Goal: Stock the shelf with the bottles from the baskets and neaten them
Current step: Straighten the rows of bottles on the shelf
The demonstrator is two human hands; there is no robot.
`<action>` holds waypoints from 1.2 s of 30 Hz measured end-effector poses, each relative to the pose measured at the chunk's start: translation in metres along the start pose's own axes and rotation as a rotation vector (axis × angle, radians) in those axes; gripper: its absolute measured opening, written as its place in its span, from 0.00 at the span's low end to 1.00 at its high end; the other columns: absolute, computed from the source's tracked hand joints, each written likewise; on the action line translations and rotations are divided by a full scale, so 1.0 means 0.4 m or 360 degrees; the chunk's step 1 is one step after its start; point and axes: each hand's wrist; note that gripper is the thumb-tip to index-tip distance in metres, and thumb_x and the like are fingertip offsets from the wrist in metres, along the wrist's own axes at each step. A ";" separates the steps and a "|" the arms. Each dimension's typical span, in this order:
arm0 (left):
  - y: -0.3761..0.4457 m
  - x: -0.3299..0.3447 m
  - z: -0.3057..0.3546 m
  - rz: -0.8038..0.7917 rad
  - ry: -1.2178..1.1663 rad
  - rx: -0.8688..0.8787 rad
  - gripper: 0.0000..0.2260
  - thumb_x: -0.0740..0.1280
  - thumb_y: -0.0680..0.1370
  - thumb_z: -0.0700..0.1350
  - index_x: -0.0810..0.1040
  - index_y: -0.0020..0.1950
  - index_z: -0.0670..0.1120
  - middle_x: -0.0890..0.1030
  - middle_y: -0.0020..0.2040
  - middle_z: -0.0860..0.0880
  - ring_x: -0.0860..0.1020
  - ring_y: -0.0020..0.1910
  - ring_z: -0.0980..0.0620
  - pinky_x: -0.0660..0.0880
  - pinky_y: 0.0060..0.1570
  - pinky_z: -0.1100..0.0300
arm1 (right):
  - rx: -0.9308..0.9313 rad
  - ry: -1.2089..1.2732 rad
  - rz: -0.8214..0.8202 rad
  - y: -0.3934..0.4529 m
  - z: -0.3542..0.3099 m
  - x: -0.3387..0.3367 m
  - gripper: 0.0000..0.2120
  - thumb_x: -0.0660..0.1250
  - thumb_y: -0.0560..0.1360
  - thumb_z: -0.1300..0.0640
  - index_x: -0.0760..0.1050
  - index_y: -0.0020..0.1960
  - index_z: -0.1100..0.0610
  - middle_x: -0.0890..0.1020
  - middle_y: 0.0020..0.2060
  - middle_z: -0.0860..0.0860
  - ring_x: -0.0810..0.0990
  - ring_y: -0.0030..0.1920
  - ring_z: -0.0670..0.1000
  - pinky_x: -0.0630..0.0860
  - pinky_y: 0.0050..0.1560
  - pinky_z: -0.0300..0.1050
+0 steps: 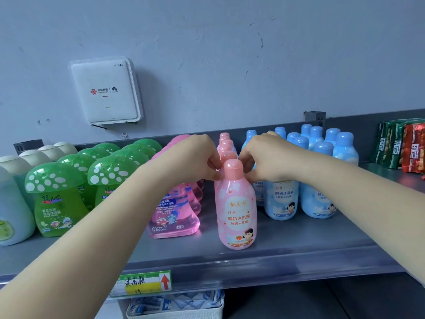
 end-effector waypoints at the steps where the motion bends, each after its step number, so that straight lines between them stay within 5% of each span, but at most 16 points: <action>1: -0.001 0.000 0.001 -0.0001 0.0004 -0.0004 0.09 0.70 0.71 0.53 0.83 0.38 0.49 0.80 0.33 0.46 0.69 0.29 0.51 0.77 0.39 0.50 | 0.0002 0.0004 -0.0002 0.000 0.000 0.000 0.12 0.70 0.70 0.47 0.82 0.47 0.54 0.84 0.44 0.46 0.80 0.49 0.48 0.64 0.57 0.43; 7: -0.006 -0.016 0.007 -0.0075 -0.0065 -0.0038 0.08 0.71 0.71 0.50 0.84 0.43 0.46 0.82 0.35 0.47 0.71 0.30 0.52 0.75 0.39 0.56 | 0.0000 -0.0022 -0.0083 0.003 -0.001 -0.012 0.14 0.70 0.69 0.44 0.81 0.49 0.52 0.84 0.45 0.44 0.79 0.49 0.47 0.65 0.57 0.43; 12: 0.005 -0.087 -0.014 0.0021 -0.0384 -0.0117 0.08 0.73 0.70 0.40 0.84 0.47 0.50 0.84 0.39 0.57 0.81 0.37 0.63 0.76 0.47 0.66 | 0.0096 0.0117 -0.0048 0.023 0.027 -0.065 0.16 0.74 0.68 0.48 0.80 0.54 0.53 0.84 0.46 0.44 0.78 0.43 0.45 0.68 0.37 0.31; 20: 0.104 -0.089 -0.054 -0.0200 -0.0137 -0.0136 0.08 0.73 0.71 0.44 0.84 0.50 0.48 0.85 0.44 0.51 0.80 0.41 0.57 0.75 0.49 0.63 | 0.0104 -0.0011 -0.0227 0.100 0.038 -0.092 0.16 0.73 0.69 0.51 0.81 0.55 0.56 0.83 0.44 0.47 0.80 0.47 0.50 0.77 0.50 0.44; 28: 0.155 -0.024 -0.067 -0.0529 -0.0135 -0.0051 0.02 0.72 0.72 0.45 0.84 0.42 0.51 0.79 0.28 0.57 0.73 0.24 0.65 0.66 0.29 0.75 | 0.0043 -0.0069 -0.0437 0.150 0.035 -0.044 0.12 0.74 0.68 0.51 0.82 0.48 0.56 0.83 0.42 0.49 0.76 0.39 0.49 0.73 0.42 0.40; 32: 0.161 -0.013 -0.068 -0.0565 -0.0177 -0.0053 0.08 0.72 0.71 0.44 0.81 0.33 0.54 0.77 0.23 0.56 0.74 0.24 0.63 0.65 0.27 0.76 | 0.0025 -0.0041 -0.0463 0.154 0.038 -0.026 0.06 0.73 0.69 0.54 0.80 0.40 0.56 0.74 0.27 0.44 0.69 0.28 0.44 0.64 0.23 0.27; 36: 0.163 -0.012 -0.065 -0.0566 -0.0178 -0.0045 0.07 0.72 0.71 0.45 0.81 0.33 0.54 0.77 0.23 0.56 0.73 0.24 0.63 0.64 0.27 0.76 | 0.0008 -0.0056 -0.0474 0.162 0.043 -0.016 0.12 0.72 0.69 0.55 0.72 0.30 0.53 0.70 0.24 0.45 0.67 0.26 0.44 0.63 0.20 0.28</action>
Point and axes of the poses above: each hand's wrist, its own y-axis towards the middle knuckle, its own x-axis out of the palm, z = x × y
